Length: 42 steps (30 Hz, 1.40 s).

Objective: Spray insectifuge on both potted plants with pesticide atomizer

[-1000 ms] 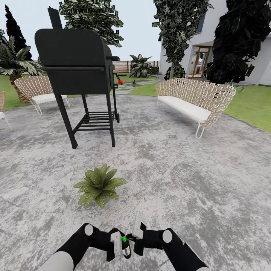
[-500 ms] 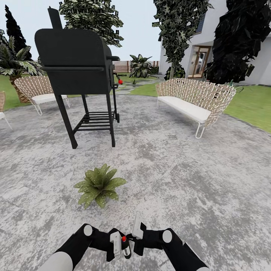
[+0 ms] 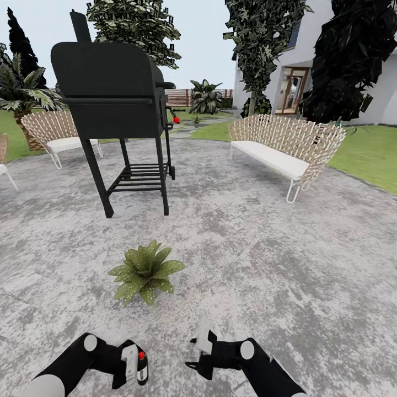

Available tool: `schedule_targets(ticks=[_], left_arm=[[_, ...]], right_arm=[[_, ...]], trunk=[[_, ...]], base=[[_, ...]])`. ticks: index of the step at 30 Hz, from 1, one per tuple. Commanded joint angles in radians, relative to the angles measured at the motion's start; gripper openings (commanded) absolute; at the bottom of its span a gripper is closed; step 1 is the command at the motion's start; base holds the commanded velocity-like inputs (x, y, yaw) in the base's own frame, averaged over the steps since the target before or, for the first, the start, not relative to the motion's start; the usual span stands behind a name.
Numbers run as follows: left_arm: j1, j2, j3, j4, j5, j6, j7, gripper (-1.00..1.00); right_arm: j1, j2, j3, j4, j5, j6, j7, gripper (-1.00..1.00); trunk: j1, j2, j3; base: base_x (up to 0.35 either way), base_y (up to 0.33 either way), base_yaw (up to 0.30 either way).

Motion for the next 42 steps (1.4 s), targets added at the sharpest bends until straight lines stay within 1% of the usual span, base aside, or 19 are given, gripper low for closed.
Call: schedule_targets(ticks=[1, 2, 4, 6, 8, 9, 11, 13, 15, 16, 18, 20, 21, 22, 24, 27, 33, 40, 42], left_arm=[[0.005, 0.014, 0.007, -0.001, -0.003, -0.004, -0.004, -1.0], [0.012, 0.032, 0.008, -0.001, -0.003, -0.003, -0.002, -1.0], [0.024, 0.049, 0.01, 0.0, -0.002, 0.002, 0.003, -1.0], [0.048, 0.06, 0.015, -0.001, -0.002, 0.008, 0.018, -1.0], [0.064, 0.06, 0.017, 0.004, 0.001, 0.01, 0.074, -1.0], [0.077, 0.054, 0.019, 0.035, 0.003, 0.01, 0.137, -1.0], [0.086, 0.04, 0.033, 0.129, 0.018, 0.009, 0.257, -1.0], [0.09, 0.028, 0.052, 0.249, 0.067, 0.002, 0.403, -1.0], [0.091, 0.026, 0.058, 0.308, 0.155, -0.002, 0.506, -1.0], [0.091, 0.026, 0.059, 0.316, 0.2, -0.002, 0.53, -1.0], [0.092, 0.032, 0.059, 0.327, 0.372, 0.0, 0.59, -1.0], [0.1, 0.038, 0.059, 0.332, 0.546, -0.003, 0.669, -1.0], [0.11, 0.039, 0.059, 0.333, 0.59, -0.004, 0.707, -1.0], [0.126, 0.039, 0.058, 0.333, 0.641, -0.007, 0.781, -1.0], [0.137, 0.039, 0.057, 0.334, 0.682, -0.009, 0.895, -1.0], [0.143, 0.038, 0.058, 0.336, 0.706, -0.009, 1.002, -1.0], [0.144, 0.029, 0.058, 0.344, 0.76, -0.01, 1.017, -1.0], [0.145, 0.024, 0.059, 0.373, 0.774, -0.034, 1.017, -1.0], [0.145, 0.025, 0.059, 0.375, 0.804, -0.046, 1.017, -1.0]], right_arm=[[0.0, -0.002, -0.002, 0.003, 0.01, -0.006, 0.0, 1.0], [0.0, -0.008, -0.002, 0.007, 0.01, -0.008, -0.001, 1.0], [0.0, -0.025, -0.003, 0.009, 0.01, -0.008, -0.007, 1.0], [0.0, -0.062, -0.004, 0.013, 0.01, -0.008, -0.071, 1.0], [0.001, -0.106, -0.003, 0.054, 0.007, -0.008, -0.195, 1.0], [0.001, -0.124, -0.003, 0.123, 0.005, -0.008, -0.294, 1.0], [0.001, -0.137, -0.004, 0.267, 0.003, -0.009, -0.462, 1.0], [0.001, -0.141, -0.021, 0.423, -0.017, -0.011, -0.688, 1.0], [0.002, -0.141, -0.069, 0.53, -0.084, -0.017, -0.898, 1.0], [0.002, -0.141, -0.085, 0.555, -0.117, -0.028, -0.954, 1.0], [0.004, -0.142, -0.122, 0.594, -0.251, -0.102, -1.044, 1.0], [0.005, -0.143, -0.134, 0.607, -0.375, -0.175, -1.07, 1.0], [0.005, -0.143, -0.135, 0.61, -0.398, -0.188, -1.073, 1.0], [0.006, -0.144, -0.136, 0.613, -0.42, -0.2, -1.076, 1.0], [0.006, -0.143, -0.137, 0.615, -0.436, -0.208, -1.078, 1.0], [0.006, -0.143, -0.138, 0.615, -0.443, -0.212, -1.079, 1.0], [0.009, -0.143, -0.139, 0.616, -0.444, -0.212, -1.081, 1.0], [0.01, -0.135, -0.136, 0.629, -0.44, -0.21, -1.075, 1.0], [0.015, -0.129, -0.136, 0.639, -0.44, -0.209, -1.075, 1.0]], trunk=[[0.0, 0.0, -0.001], [0.0, 0.0, -0.001], [0.0, 0.0, -0.001], [0.0, 0.0, -0.001], [0.0, 0.0, -0.001], [0.0, 0.0, -0.001], [0.0, 0.0, -0.001], [0.0, 0.0, -0.001], [0.0, 0.0, -0.001], [0.0, 0.0, -0.001], [0.0, 0.0, -0.001], [0.0, 0.0, -0.001], [0.0, 0.0, -0.001], [0.0, 0.0, -0.001], [0.0, 0.0, -0.001], [0.0, 0.0, -0.001], [0.0, 0.0, -0.001], [0.0, 0.0, -0.001], [0.0, 0.0, -0.001]], base=[[0.0, 0.0, 0.0], [0.0, 0.0, 0.0], [0.0, 0.0, 0.0], [0.0, 0.0, 0.0], [0.0, 0.0, 0.0], [0.0, 0.0, 0.0], [0.0, 0.0, 0.0], [0.0, 0.0, 0.0], [0.0, 0.0, 0.0], [0.0, 0.0, 0.0], [0.0, 0.0, 0.0], [0.0, 0.0, 0.0], [0.0, 0.0, 0.0], [0.0, 0.0, 0.0], [0.0, 0.0, 0.0], [0.0, 0.0, 0.0], [0.0, 0.0, 0.0], [0.0, 0.0, 0.0], [0.0, 0.0, 0.0]])
